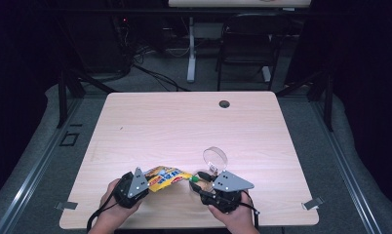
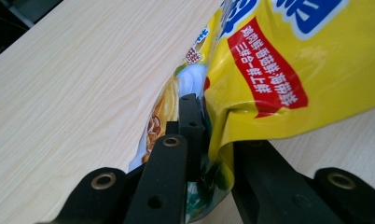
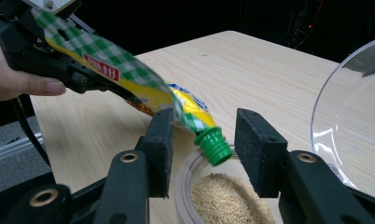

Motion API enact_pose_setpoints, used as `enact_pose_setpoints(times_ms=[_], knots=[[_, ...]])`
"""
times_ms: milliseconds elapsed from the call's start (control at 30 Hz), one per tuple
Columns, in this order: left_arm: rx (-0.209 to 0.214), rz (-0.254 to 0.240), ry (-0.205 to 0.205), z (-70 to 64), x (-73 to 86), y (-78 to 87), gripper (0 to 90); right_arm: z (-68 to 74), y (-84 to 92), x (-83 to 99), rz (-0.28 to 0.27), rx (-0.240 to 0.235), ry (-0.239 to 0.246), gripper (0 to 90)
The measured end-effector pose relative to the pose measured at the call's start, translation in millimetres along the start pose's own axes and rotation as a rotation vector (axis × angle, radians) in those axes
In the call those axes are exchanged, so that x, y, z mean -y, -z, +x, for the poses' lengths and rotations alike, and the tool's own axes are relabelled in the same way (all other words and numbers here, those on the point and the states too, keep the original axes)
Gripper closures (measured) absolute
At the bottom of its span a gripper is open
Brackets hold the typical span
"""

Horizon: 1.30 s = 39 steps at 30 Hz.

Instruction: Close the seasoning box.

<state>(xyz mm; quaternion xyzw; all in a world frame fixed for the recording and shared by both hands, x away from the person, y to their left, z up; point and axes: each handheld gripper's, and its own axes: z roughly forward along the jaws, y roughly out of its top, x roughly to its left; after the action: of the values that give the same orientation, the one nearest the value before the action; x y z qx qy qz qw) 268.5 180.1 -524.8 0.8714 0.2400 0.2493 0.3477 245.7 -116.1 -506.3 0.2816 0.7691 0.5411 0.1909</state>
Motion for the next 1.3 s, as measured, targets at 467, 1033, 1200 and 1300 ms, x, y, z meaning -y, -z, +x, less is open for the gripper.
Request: enact_pose_setpoints(times_ms=[467, 1033, 1200, 1300], knots=[[0.047, -0.052, 0.122, 14.5, 7.4, 0.3, 85.4, -1.0, 3.4, 2.8, -0.006, 0.003, 0.001, 50.2], [0.078, -0.120, 0.300, 33.7, 22.1, 1.5, 85.7, -5.6, 3.9, 5.7, -0.003, 0.009, -0.016, 50.3], [0.082, -0.136, 0.379, 41.2, 28.6, 2.8, 86.1, -5.4, 3.4, 6.0, -0.004, 0.006, -0.016, 50.3], [0.084, -0.152, 0.421, 45.1, 33.0, 2.7, 86.2, -5.7, 3.2, 6.3, -0.005, 0.010, -0.017, 50.3]])
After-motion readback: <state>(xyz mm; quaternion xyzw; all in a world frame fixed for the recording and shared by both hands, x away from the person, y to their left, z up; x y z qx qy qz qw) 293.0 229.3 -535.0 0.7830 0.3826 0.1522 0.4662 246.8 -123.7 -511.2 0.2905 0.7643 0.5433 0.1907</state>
